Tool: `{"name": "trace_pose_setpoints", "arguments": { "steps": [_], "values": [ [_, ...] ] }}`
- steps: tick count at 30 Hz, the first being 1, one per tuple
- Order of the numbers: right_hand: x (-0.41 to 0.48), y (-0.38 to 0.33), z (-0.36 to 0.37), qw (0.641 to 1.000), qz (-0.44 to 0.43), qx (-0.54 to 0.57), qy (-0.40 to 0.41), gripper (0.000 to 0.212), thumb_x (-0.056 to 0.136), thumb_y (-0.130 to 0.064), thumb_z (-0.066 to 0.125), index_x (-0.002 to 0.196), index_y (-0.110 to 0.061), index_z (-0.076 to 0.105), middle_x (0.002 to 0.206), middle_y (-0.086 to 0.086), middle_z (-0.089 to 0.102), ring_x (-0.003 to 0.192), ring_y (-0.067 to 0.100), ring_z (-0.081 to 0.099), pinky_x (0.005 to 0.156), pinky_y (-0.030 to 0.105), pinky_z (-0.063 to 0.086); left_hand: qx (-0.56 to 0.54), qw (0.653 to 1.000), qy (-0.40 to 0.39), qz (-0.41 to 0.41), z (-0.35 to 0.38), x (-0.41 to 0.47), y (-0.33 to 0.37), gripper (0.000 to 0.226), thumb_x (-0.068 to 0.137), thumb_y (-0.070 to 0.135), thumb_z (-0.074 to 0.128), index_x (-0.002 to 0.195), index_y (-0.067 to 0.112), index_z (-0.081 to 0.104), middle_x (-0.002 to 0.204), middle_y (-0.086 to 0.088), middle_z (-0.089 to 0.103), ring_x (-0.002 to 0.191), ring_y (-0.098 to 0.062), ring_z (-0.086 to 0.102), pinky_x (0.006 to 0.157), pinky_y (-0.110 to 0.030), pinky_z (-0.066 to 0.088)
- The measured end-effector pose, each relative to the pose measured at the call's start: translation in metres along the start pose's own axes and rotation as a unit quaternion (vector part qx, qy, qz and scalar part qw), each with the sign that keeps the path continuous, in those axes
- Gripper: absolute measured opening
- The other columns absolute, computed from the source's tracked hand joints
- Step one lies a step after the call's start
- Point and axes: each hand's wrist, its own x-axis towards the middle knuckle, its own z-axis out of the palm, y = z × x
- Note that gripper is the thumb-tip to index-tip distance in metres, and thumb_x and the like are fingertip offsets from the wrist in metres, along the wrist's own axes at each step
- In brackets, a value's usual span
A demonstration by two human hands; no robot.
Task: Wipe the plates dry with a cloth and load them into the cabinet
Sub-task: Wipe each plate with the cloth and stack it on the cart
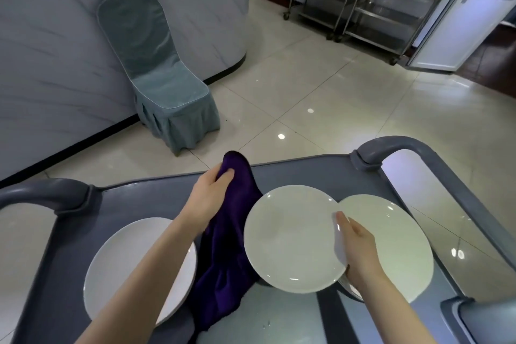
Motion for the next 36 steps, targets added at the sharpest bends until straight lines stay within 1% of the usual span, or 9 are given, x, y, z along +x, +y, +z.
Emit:
{"name": "trace_pose_setpoints", "arguments": {
  "steps": [5, 10, 16, 19, 21, 26, 29, 33, 36],
  "values": [
    [-0.015, 0.009, 0.022, 0.997, -0.015, 0.066, 0.033, 0.039, 0.098, -0.030, 0.058, 0.083, 0.006, 0.053, 0.086, 0.008, 0.046, 0.080, 0.025, 0.040, 0.075, 0.038, 0.034, 0.038, 0.995, -0.072, 0.058, 0.040, -0.061, 0.024, 0.027, 0.087, 0.046, 0.051, 0.090, 0.022, 0.063, 0.074, 0.001, 0.066, 0.064, -0.012, 0.055, 0.064, -0.038, 0.050],
    [-0.029, 0.007, 0.031, 0.987, -0.034, 0.150, 0.049, 0.030, 0.098, -0.027, 0.058, 0.073, -0.010, 0.058, 0.077, 0.011, 0.053, 0.074, 0.023, 0.048, 0.073, 0.040, 0.042, 0.261, 0.901, -0.332, 0.105, 0.057, -0.100, -0.004, 0.028, 0.099, 0.052, 0.042, 0.117, 0.035, 0.056, 0.098, 0.023, 0.065, 0.086, 0.006, 0.057, 0.087, -0.020, 0.046],
    [-0.037, 0.000, 0.030, 0.989, -0.056, 0.133, 0.031, 0.045, 0.099, -0.029, 0.057, 0.055, -0.025, 0.057, 0.059, -0.010, 0.051, 0.055, 0.006, 0.047, 0.064, 0.032, 0.040, 0.370, 0.890, -0.012, 0.266, 0.025, -0.079, -0.018, 0.044, 0.097, 0.042, 0.055, 0.140, 0.031, 0.052, 0.143, 0.017, 0.048, 0.133, -0.004, 0.035, 0.115, -0.035, 0.032],
    [-0.038, -0.007, 0.032, 0.992, -0.067, 0.103, 0.005, 0.052, 0.097, -0.032, 0.056, 0.046, -0.027, 0.048, 0.051, -0.013, 0.042, 0.049, 0.006, 0.040, 0.056, 0.028, 0.037, 0.491, 0.848, -0.024, 0.198, 0.024, -0.075, -0.028, 0.076, 0.094, 0.065, 0.036, 0.157, 0.033, 0.007, 0.162, 0.016, -0.010, 0.149, -0.009, -0.019, 0.123, -0.034, -0.009],
    [-0.040, -0.014, 0.032, 0.992, -0.075, 0.101, -0.003, 0.049, 0.096, -0.033, 0.057, 0.049, -0.025, 0.049, 0.053, -0.011, 0.044, 0.053, 0.011, 0.041, 0.057, 0.025, 0.041, 0.564, 0.799, -0.029, 0.205, 0.032, -0.081, -0.035, 0.077, 0.091, 0.071, 0.015, 0.156, 0.034, -0.005, 0.160, 0.015, -0.020, 0.145, -0.012, -0.033, 0.117, -0.040, -0.024],
    [-0.030, -0.027, 0.018, 0.988, -0.065, 0.141, 0.001, 0.030, 0.095, -0.033, 0.061, 0.076, -0.014, 0.049, 0.076, 0.005, 0.039, 0.071, 0.020, 0.038, 0.071, 0.033, 0.036, 0.493, 0.826, -0.103, 0.252, 0.052, -0.111, -0.045, 0.066, 0.093, 0.062, 0.018, 0.154, 0.037, 0.021, 0.160, 0.028, -0.005, 0.146, 0.002, -0.022, 0.120, -0.044, -0.018],
    [-0.027, -0.032, 0.017, 0.990, -0.072, 0.121, -0.009, 0.040, 0.096, -0.033, 0.059, 0.068, -0.012, 0.042, 0.067, 0.006, 0.037, 0.064, 0.018, 0.037, 0.064, 0.031, 0.036, 0.445, 0.842, -0.143, 0.270, 0.065, -0.117, -0.038, 0.057, 0.095, 0.053, 0.023, 0.147, 0.036, 0.040, 0.157, 0.035, 0.009, 0.146, 0.008, -0.012, 0.118, -0.039, -0.022],
    [-0.033, -0.028, 0.026, 0.988, -0.060, 0.141, -0.037, 0.039, 0.100, -0.033, 0.056, 0.075, -0.004, 0.061, 0.074, 0.011, 0.059, 0.070, 0.023, 0.056, 0.073, 0.037, 0.048, 0.412, 0.865, -0.110, 0.266, 0.079, -0.096, -0.013, 0.041, 0.101, 0.044, 0.037, 0.141, 0.039, 0.043, 0.154, 0.030, 0.028, 0.145, 0.011, 0.005, 0.123, -0.040, -0.010],
    [-0.034, -0.033, 0.030, 0.983, -0.092, 0.155, -0.043, 0.038, 0.100, -0.032, 0.057, 0.066, -0.018, 0.068, 0.071, 0.005, 0.067, 0.073, 0.022, 0.062, 0.073, 0.038, 0.052, 0.464, 0.852, -0.039, 0.239, 0.089, -0.082, -0.003, 0.056, 0.098, 0.046, 0.045, 0.150, 0.036, 0.026, 0.163, 0.020, 0.005, 0.149, 0.000, 0.002, 0.124, -0.044, 0.002]
  ]
}}
